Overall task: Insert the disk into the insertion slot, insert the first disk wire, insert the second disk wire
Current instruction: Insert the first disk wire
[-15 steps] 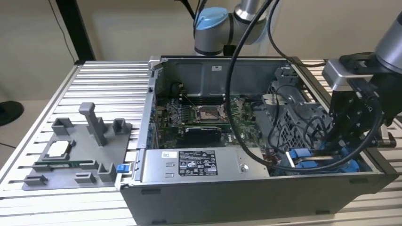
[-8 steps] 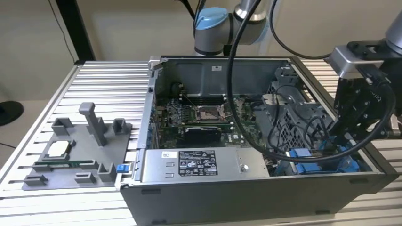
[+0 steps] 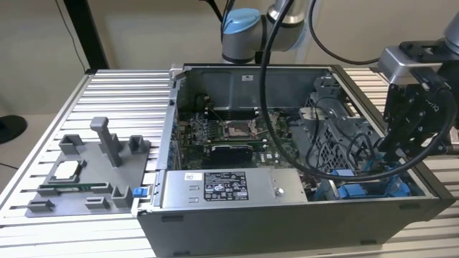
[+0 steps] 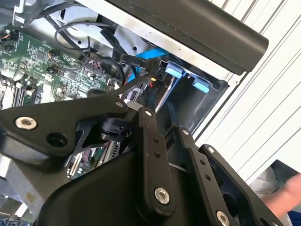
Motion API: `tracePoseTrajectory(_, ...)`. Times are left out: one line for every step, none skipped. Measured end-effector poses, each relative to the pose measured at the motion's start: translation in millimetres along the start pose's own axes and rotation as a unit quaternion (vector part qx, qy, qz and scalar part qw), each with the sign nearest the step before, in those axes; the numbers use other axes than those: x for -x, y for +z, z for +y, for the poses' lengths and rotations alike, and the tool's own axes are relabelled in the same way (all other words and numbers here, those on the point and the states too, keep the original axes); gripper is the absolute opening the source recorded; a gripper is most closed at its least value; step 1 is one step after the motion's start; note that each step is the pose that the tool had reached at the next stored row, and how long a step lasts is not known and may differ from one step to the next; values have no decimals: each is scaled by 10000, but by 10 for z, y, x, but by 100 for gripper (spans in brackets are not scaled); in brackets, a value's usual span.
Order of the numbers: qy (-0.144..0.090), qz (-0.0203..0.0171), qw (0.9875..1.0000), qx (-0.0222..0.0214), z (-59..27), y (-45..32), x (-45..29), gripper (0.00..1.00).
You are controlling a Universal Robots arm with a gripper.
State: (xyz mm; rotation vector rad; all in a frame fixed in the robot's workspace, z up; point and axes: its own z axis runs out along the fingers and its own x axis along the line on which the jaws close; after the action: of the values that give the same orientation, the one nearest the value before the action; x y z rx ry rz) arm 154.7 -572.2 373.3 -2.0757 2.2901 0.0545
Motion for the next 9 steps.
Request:
tracePoseTrajectory(0,-1,10000,0,1,-6,5,100)
tracePoseTrajectory(0,0,10000,0,2,-10,15,100)
tracePoseTrajectory(0,0,10000,0,3,-14,24,100)
tracePoseTrajectory(0,1,10000,0,2,-17,34,100)
tracePoseTrajectory(0,0,10000,0,2,-19,43,100)
tracePoseTrajectory(-1,0,10000,0,-4,-21,51,100)
tracePoseTrajectory(-1,0,10000,0,-15,-22,56,100)
tracePoseTrajectory(0,0,10000,0,-32,-21,61,100)
tracePoseTrajectory(0,0,10000,0,-55,-22,67,100)
